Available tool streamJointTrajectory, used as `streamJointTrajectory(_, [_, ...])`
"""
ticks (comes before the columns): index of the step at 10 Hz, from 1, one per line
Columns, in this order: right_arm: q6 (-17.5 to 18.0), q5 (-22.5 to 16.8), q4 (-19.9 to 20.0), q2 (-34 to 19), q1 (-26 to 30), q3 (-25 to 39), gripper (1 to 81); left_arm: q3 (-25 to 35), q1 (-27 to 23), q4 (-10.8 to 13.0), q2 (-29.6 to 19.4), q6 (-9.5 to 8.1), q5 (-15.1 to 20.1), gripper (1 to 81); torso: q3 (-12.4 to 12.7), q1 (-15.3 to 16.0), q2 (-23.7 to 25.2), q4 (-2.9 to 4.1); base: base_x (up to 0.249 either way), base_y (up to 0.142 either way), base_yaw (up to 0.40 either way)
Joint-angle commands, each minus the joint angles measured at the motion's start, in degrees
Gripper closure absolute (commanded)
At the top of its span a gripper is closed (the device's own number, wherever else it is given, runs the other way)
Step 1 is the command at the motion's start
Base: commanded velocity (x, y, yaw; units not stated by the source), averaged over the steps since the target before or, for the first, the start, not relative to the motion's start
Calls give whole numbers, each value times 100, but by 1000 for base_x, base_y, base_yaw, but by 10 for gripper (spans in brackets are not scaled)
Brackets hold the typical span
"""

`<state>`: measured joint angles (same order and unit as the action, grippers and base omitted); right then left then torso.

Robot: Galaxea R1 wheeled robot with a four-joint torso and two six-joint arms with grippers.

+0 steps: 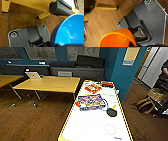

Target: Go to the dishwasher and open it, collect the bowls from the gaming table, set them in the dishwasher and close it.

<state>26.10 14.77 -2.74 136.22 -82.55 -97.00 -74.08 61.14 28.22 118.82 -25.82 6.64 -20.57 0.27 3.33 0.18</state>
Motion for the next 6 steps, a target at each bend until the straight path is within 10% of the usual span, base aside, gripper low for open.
streamJointTrajectory(1, [-26,-300,-218,-4,111,-72,811,-185,-150,184,10,42,-67,811,0,0,0,0,-93,0,0])
streamJointTrajectory(6, [-17,-300,-279,180,111,-318,811,-449,-71,263,309,42,-58,811,0,-4,0,0,-72,0,0])
